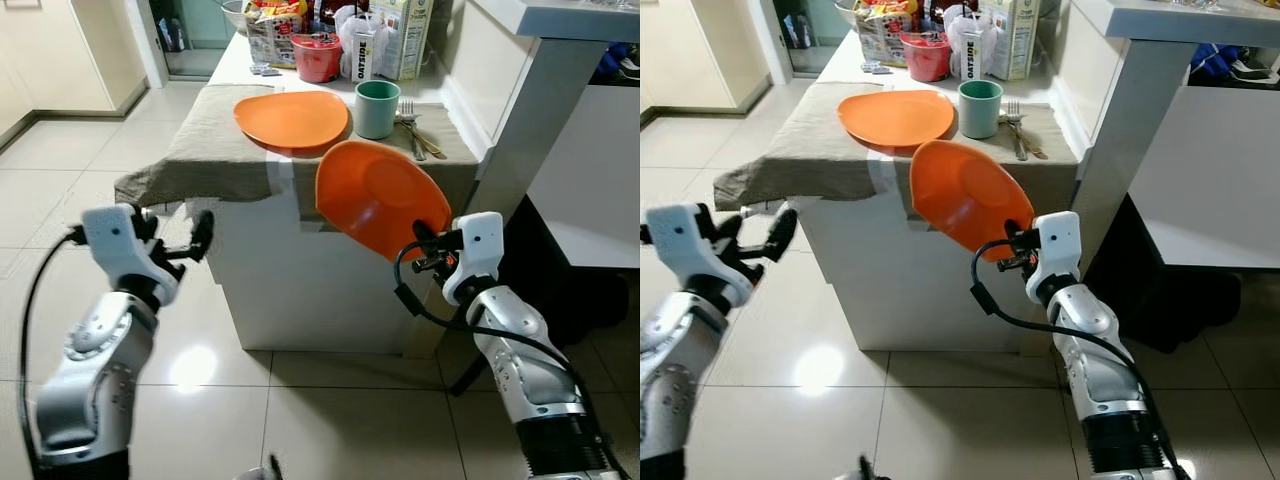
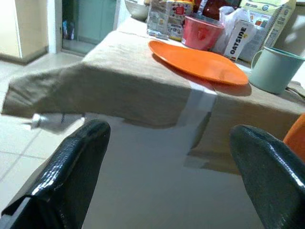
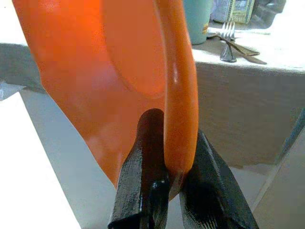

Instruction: Setting the table

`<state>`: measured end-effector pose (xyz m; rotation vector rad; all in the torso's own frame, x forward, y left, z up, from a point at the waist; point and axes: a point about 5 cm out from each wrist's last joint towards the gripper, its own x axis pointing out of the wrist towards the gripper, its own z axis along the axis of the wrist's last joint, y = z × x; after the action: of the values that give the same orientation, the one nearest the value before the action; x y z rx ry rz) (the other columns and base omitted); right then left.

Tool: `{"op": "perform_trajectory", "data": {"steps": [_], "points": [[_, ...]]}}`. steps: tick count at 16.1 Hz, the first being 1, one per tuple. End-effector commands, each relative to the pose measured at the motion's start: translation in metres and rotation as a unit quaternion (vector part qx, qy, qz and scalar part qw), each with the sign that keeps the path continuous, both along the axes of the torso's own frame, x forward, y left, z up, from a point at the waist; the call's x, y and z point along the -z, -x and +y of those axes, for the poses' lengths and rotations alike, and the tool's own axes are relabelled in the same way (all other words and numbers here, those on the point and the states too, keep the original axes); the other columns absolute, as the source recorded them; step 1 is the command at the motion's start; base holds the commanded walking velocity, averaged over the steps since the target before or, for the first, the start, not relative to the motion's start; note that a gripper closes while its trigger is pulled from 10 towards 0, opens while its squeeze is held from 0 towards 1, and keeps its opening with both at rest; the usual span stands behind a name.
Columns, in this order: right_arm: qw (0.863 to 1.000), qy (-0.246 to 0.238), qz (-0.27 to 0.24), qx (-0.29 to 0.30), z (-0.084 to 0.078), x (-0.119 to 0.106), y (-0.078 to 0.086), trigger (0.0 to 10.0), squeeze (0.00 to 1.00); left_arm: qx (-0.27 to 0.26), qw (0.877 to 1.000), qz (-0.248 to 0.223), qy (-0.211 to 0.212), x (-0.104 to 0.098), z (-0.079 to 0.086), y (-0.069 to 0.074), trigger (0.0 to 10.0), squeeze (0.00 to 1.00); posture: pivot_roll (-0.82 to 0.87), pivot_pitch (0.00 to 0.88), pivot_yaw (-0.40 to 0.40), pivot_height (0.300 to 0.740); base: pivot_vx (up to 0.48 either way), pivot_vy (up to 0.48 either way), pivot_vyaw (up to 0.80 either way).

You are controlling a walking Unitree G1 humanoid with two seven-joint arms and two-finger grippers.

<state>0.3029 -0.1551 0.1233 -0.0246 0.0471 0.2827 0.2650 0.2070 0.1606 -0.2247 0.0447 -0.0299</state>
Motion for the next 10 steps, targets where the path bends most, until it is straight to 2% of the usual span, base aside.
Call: {"op": "perform_trajectory", "data": {"steps": [1, 5, 6, 8, 10], "points": [[1.0, 0.002, -0.029, 0.005, -0.001, -0.007, 0.0, 0.0, 0.0, -0.001, 1.0, -0.007, 0.001, 0.0, -0.004, 0.003, 10.0, 1.0, -0.1, 0.0, 0.013, 0.74, 0.0, 0.0, 0.0], [0.999, 0.003, -0.031, -0.016, 0.004, -0.001, 0.005, 0.0, 0.0, -0.008, 1.0, 0.008, 0.007, 0.017, -0.011, 0.015, 10.0, 1.0, -0.11, 0.0, 0.009, 0.74, 0.0, 0.0, 0.0], [0.999, -0.003, -0.028, -0.021, 0.003, 0.004, 0.007, 0.0, 0.0, -0.02, 0.999, 0.02, 0.02, 0.027, -0.013, 0.021, 10.0, 1.0, -0.11, 0.0, 0.009, 0.74, 0.0, 0.0, 0.0], [0.999, 0.012, -0.012, -0.037, 0.001, 0.022, 0.013, 0.0, 0.0, -0.038, 0.999, 0.037, 0.002, 0.046, -0.015, 0.033, 10.0, 1.0, -0.11, 0.0, 0.004, 0.74, 0.0, 0.0, 0.0], [0.999, 0.016, 0.007, -0.041, -0.004, 0.033, 0.018, 0.0, 0.0, -0.038, 0.998, 0.049, -0.008, 0.056, -0.018, 0.043, 10.0, 1.0, -0.1, 0.0, 0.006, 0.74, 0.0, 0.0, 0.0]]}}
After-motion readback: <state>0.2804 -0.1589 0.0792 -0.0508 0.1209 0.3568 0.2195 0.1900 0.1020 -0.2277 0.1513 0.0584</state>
